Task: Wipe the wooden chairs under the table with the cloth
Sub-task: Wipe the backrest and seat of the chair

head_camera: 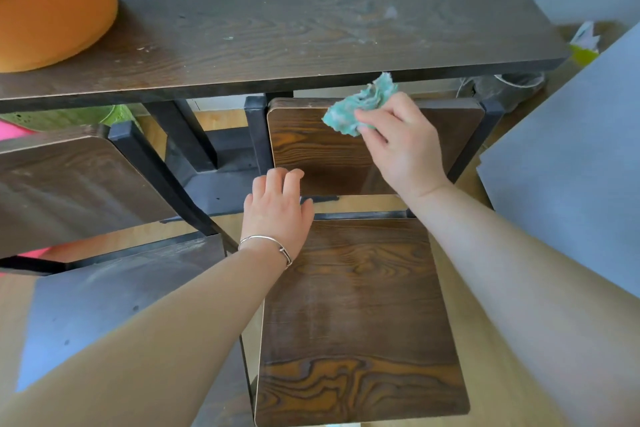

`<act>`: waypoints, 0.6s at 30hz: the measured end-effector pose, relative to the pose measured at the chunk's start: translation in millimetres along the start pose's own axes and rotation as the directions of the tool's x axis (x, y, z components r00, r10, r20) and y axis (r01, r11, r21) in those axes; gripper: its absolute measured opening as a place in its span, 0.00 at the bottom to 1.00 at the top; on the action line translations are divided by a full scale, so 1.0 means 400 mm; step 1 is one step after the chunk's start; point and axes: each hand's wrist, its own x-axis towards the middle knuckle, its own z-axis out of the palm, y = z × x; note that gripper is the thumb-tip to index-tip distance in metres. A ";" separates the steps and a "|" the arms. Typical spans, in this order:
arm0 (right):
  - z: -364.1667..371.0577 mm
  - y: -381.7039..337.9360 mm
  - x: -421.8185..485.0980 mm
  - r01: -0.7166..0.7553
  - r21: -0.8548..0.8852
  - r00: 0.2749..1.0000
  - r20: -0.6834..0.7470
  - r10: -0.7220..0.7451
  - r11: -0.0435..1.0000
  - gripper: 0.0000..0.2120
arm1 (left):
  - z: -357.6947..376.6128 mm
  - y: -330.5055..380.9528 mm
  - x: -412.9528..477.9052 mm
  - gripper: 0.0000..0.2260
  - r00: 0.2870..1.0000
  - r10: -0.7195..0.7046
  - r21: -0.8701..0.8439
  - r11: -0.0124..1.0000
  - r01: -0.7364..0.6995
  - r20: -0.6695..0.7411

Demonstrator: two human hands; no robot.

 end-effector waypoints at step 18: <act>-0.009 0.094 -0.112 -0.145 -0.018 0.986 0.086 0.146 0.989 0.10 | 0.047 0.081 0.006 0.20 0.997 0.050 0.042 0.998 -0.053 0.064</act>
